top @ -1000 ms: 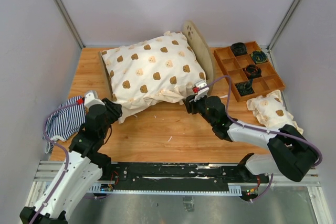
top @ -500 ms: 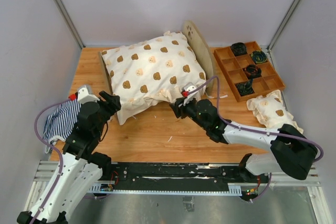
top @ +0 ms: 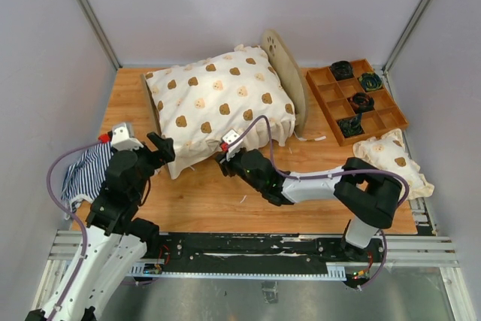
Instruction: Set up the pet bed
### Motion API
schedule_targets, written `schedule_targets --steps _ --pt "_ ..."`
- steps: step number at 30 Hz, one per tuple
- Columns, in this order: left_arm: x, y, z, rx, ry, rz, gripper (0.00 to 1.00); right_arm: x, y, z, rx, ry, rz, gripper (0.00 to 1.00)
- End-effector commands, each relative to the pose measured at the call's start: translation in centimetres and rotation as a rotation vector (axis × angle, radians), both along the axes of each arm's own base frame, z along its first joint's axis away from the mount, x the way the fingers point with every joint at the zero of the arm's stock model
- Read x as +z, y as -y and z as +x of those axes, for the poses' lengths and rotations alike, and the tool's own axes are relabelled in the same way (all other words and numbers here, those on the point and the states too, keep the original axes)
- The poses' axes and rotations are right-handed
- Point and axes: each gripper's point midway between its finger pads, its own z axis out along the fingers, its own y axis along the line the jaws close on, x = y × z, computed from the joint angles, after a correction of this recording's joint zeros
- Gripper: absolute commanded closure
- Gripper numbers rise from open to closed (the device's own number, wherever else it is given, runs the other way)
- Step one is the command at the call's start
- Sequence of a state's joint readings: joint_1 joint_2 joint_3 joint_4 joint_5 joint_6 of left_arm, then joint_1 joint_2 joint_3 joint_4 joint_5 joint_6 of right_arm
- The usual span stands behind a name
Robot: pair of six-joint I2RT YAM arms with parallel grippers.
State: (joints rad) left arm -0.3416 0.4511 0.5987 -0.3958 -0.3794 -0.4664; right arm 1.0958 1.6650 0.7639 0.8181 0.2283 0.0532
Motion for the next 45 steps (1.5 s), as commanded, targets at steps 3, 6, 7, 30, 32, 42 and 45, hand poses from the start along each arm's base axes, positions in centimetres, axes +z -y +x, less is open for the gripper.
schedule_targets --steps 3,6,7,30,32,42,45 --pt "1.5 -0.7 -0.9 -0.017 0.075 0.065 0.1 1.9 0.2 2.9 -0.149 0.118 -0.014 0.53" --pt "1.5 -0.9 -1.1 -0.014 0.099 0.067 0.1 1.3 0.6 3.9 -0.206 0.138 -0.069 0.51" --pt "1.4 -0.8 -1.2 -0.018 0.1 0.065 0.1 1.1 0.7 4.2 -0.222 0.145 -0.083 0.5" --pt "-0.2 -1.8 -0.6 0.056 0.031 0.068 0.12 -5.8 -1.6 0.8 -0.052 -0.039 0.025 1.0" --pt "-0.6 -2.3 -0.5 0.096 0.004 0.062 0.13 -6.0 -1.6 1.0 -0.061 -0.041 0.025 1.0" --pt "-3.6 -1.9 1.3 0.156 -0.115 0.023 0.23 2.1 6.2 0.6 -0.184 -0.02 -0.149 0.45" --pt "-3.6 -1.8 1.5 0.162 -0.112 0.007 0.27 4.7 10.9 2.0 -0.277 -0.044 -0.208 0.41"
